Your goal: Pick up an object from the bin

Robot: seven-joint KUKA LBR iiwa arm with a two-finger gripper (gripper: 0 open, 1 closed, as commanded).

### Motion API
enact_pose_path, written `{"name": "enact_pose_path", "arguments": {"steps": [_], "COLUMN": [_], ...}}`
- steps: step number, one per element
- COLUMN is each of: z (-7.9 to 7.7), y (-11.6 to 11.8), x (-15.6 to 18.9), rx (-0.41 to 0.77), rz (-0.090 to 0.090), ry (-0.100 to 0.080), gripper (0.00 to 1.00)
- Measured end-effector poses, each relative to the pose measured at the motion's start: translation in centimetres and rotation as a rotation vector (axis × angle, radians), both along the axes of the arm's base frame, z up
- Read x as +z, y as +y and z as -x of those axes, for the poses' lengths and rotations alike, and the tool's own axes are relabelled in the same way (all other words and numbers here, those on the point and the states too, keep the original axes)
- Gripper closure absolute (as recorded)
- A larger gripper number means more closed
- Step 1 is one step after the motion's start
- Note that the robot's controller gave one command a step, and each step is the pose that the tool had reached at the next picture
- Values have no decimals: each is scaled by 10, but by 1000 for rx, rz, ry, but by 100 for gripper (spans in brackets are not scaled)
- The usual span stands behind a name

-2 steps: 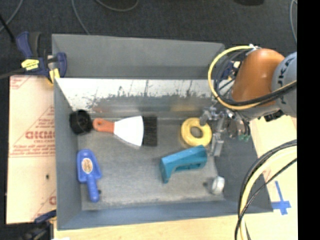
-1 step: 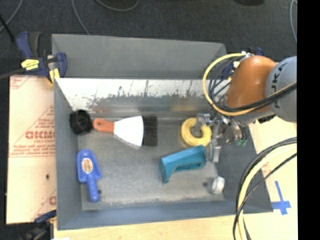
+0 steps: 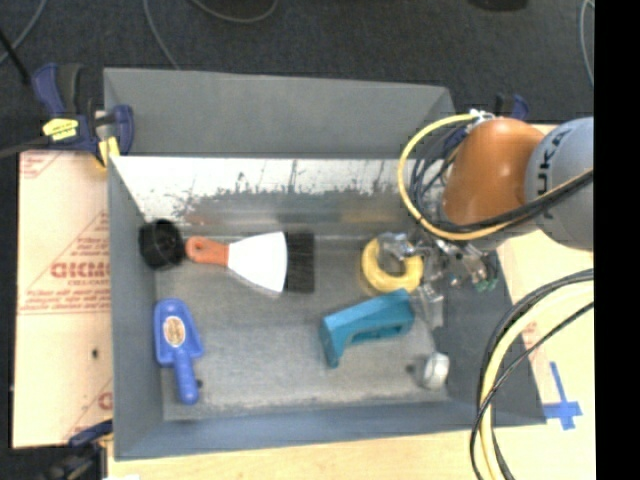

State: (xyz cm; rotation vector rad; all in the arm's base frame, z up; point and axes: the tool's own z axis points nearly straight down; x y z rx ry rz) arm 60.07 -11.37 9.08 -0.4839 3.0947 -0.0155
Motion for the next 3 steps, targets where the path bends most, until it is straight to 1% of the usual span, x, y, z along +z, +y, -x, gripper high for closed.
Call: {"name": "enact_pose_path", "arguments": {"steps": [1, 2, 3], "z": [10, 13, -2], "y": [5, 8, 2], "x": [-8, -10, -11], "rx": [-12, -13, 15], "rz": [9, 10, 9], "ry": [-12, -14, -11], "gripper": [0, 0, 0]}}
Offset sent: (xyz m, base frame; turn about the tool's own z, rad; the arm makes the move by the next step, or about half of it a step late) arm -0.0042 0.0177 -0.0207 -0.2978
